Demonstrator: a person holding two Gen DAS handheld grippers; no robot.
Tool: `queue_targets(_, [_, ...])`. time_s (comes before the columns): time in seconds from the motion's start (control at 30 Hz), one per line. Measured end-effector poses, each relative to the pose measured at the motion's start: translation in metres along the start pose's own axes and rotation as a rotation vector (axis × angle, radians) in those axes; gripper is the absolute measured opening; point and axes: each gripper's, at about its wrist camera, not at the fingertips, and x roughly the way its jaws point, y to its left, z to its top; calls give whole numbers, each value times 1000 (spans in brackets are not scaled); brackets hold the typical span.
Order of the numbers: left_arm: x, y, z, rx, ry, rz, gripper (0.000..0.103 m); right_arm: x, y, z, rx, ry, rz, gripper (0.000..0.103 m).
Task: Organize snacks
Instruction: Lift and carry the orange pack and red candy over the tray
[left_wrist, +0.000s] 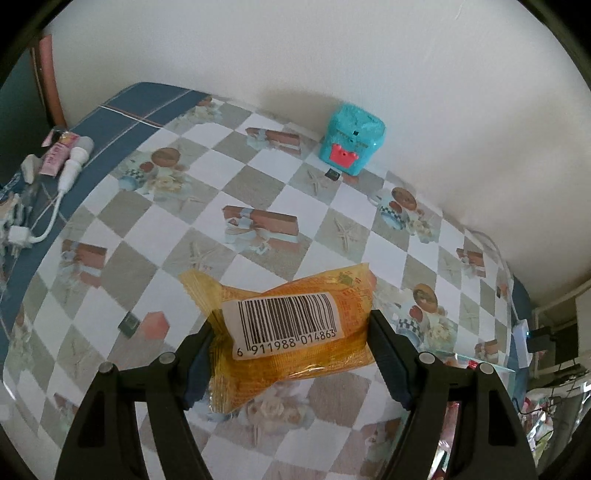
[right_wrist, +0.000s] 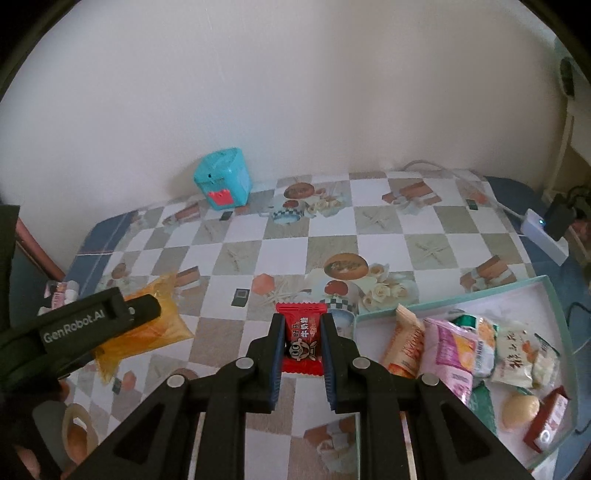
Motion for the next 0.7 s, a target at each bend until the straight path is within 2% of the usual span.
queue_targets(0.27, [-30,-23,-27,74,-46,-5,77,-26,-16,-14,36,-16,-13,20])
queue_targets(0.7, [-56,-42,-62,139,-75,-20,77,-67,-55,-26,132,-62,-26,20])
